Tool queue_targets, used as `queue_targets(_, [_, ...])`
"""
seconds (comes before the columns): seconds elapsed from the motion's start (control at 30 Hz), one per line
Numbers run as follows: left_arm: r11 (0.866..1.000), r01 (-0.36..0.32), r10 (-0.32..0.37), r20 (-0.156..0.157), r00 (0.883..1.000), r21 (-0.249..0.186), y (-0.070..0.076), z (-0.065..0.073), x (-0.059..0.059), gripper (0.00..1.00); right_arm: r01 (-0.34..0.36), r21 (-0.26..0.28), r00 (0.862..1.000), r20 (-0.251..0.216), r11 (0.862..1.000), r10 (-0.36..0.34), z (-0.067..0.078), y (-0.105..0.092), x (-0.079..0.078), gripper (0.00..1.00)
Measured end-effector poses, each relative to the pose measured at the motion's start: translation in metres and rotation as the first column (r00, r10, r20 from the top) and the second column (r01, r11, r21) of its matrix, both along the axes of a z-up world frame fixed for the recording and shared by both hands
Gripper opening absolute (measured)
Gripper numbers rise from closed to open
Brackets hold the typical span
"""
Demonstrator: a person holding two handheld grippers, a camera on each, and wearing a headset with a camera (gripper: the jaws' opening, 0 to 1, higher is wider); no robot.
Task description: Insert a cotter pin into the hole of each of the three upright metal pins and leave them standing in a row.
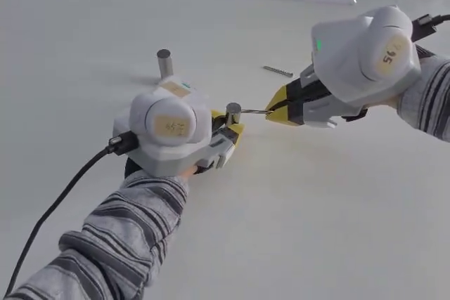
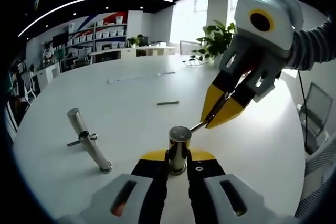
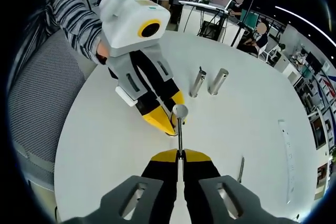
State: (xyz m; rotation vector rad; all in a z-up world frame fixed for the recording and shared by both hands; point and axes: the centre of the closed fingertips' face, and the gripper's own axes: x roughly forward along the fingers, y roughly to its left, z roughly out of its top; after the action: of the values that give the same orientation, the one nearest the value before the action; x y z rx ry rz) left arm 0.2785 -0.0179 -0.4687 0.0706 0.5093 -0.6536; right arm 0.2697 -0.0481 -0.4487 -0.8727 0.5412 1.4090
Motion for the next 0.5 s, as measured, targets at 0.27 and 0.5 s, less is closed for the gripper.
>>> queue_targets(0.27, [1.000,0.020,-0.020,0.005,1.000,-0.003,0.0003,-0.0004,-0.0001,0.10,0.007,0.008,1.000,-0.013,1.000,-0.007,-0.0013,-0.0001,-0.0022,0.00])
queue_targets(0.5, [1.000,0.004,-0.004,0.012,1.000,-0.011,0.0004,-0.0001,-0.0006,0.10,0.012,0.013,1.000,-0.015,1.000,-0.012,-0.0008,0.0043,-0.0010,0.00])
